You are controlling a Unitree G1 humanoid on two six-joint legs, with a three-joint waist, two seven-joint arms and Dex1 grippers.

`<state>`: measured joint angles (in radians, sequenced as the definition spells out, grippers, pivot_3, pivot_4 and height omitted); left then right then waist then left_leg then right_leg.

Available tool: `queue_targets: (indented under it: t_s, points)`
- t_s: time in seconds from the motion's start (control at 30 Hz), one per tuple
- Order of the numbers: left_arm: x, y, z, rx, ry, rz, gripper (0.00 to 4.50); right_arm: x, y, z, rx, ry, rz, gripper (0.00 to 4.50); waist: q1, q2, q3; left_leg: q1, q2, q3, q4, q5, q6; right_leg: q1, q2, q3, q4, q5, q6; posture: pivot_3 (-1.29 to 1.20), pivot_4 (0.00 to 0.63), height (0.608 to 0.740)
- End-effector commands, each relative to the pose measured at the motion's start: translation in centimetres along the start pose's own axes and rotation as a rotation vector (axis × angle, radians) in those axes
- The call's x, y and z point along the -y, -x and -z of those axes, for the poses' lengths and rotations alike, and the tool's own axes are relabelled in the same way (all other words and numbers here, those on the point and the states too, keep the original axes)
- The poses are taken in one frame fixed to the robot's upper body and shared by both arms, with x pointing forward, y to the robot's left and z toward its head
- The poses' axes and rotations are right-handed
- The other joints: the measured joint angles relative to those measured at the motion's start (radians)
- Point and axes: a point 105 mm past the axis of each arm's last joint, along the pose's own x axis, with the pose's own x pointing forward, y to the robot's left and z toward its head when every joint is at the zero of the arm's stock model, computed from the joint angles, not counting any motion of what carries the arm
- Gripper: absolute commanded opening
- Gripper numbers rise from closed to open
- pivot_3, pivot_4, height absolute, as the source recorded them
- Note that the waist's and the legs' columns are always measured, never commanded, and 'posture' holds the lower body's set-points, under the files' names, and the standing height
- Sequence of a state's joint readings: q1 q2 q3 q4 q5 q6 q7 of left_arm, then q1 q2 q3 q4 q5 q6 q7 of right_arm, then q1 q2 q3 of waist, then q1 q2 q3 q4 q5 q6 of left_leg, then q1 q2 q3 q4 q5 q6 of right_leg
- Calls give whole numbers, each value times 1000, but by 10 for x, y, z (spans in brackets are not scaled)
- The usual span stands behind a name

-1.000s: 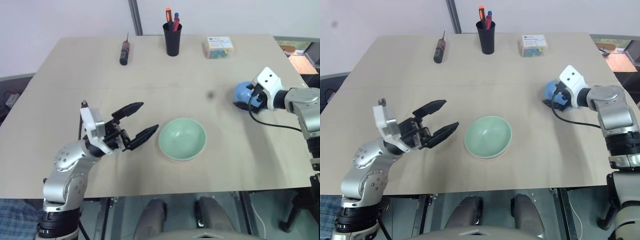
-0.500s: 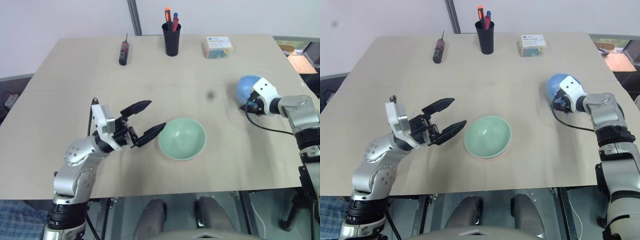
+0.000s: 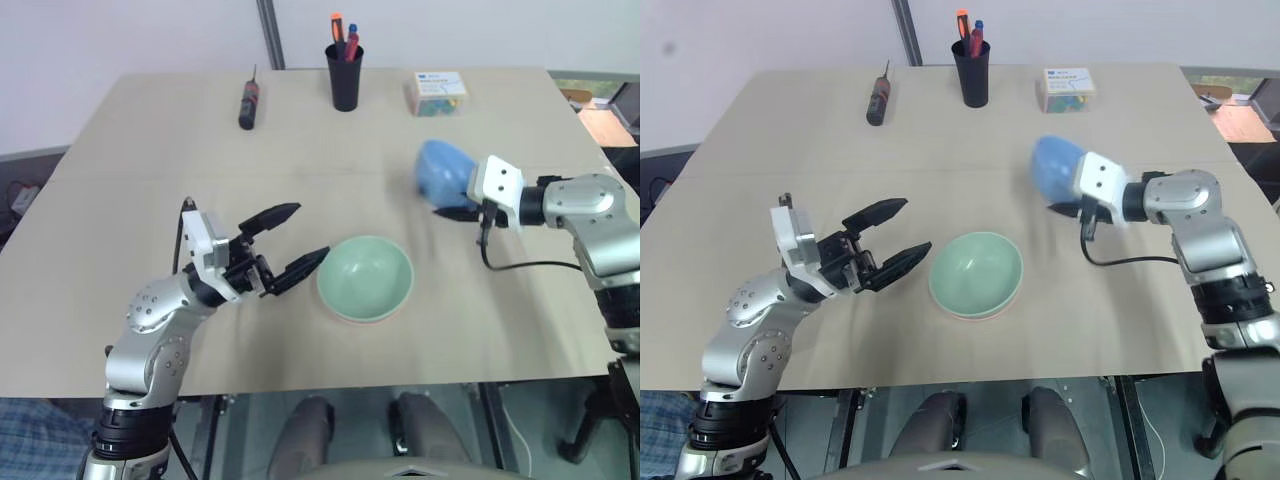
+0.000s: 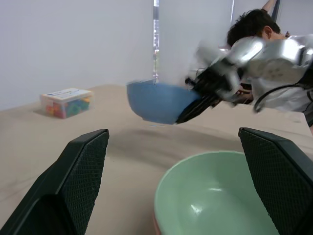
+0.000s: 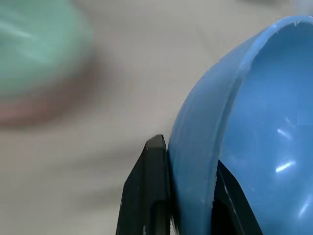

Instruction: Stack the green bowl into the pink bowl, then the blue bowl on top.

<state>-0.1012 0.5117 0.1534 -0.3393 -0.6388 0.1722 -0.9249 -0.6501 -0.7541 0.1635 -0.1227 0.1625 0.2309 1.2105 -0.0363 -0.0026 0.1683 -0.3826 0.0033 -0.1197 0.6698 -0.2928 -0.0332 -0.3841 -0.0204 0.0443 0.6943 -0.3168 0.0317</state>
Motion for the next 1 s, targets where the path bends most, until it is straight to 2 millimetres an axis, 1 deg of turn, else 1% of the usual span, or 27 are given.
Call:
queue_targets:
  t_s: [0.03,0.13,0.23,0.3,0.37,0.4,0.43,0.5,0.53,0.67,0.77,0.83,0.93,1.0]
  points:
    - [-10,8,-6,-4,-55,-44,4500,-24,-3,-43,89,145,-105,50,1,0,0,0,0,-1,0,0,0,0,0,0,0,0,0,0,150,740]
    - [-17,14,-4,-26,-73,-75,4500,-45,-10,-58,117,206,-186,50,1,0,0,2,-1,-3,1,0,1,2,0,-1,0,0,0,0,150,740]
    - [-18,19,-2,-38,-73,-71,4500,-58,-16,-64,119,248,-224,50,1,0,0,2,-1,-4,1,0,0,2,0,-1,0,0,0,0,150,740]
    - [-19,20,-2,-40,-75,-71,4500,-64,-18,-65,112,270,-244,50,1,0,0,2,-1,-4,1,0,-1,2,0,-1,0,0,0,0,150,740]
    - [-19,19,-2,-39,-79,-67,4500,-64,-19,-66,105,282,-239,50,1,0,0,2,-1,-3,1,0,-1,2,0,-1,0,0,0,0,150,740]
    - [-19,18,-3,-37,-80,-65,4500,-63,-19,-66,102,283,-234,867,1,0,0,2,-1,-4,1,0,-1,2,0,-1,0,0,0,0,150,740]
    - [-18,17,-4,-34,-79,-60,4500,-62,-18,-67,99,282,-231,1191,1,-1,0,2,-1,-4,1,0,-1,2,0,-1,0,0,0,0,150,740]
    - [-17,17,-4,-34,-79,-57,4500,-59,-17,-65,70,254,-217,2196,1,-1,0,2,-1,-4,1,1,-1,2,0,-1,0,0,0,0,150,740]
    - [-16,17,-6,-28,-72,-61,4500,-60,-13,-64,57,243,-228,2483,1,-1,0,2,-1,-4,1,1,-1,2,0,-1,0,0,0,0,150,740]
    - [-13,17,-10,-21,-67,-72,4500,-54,5,-73,147,32,-189,2483,2,-1,1,1,-1,-4,0,0,-1,2,-1,-1,0,0,0,0,150,740]
    - [-12,21,-9,-36,-61,-98,4500,-41,22,-69,208,-179,-107,2483,3,-2,1,2,-1,-4,0,-1,1,2,-2,-1,0,0,0,0,150,740]
    - [-11,26,-9,-49,-50,-121,4500,-34,37,-66,287,-287,-45,2483,3,-2,1,2,-1,-4,0,-2,3,2,-2,-1,0,0,0,0,150,740]
    - [-8,34,-7,-72,-43,-155,4500,-24,62,-54,353,-405,64,2483,4,-2,1,2,-1,-3,0,-2,3,2,-2,-1,0,0,0,0,150,740]
    - [-9,41,-7,-81,-50,-197,4500,-24,79,-37,325,-470,114,2483,5,-2,1,2,-1,-2,0,-2,4,3,-1,-1,0,0,0,0,150,740]
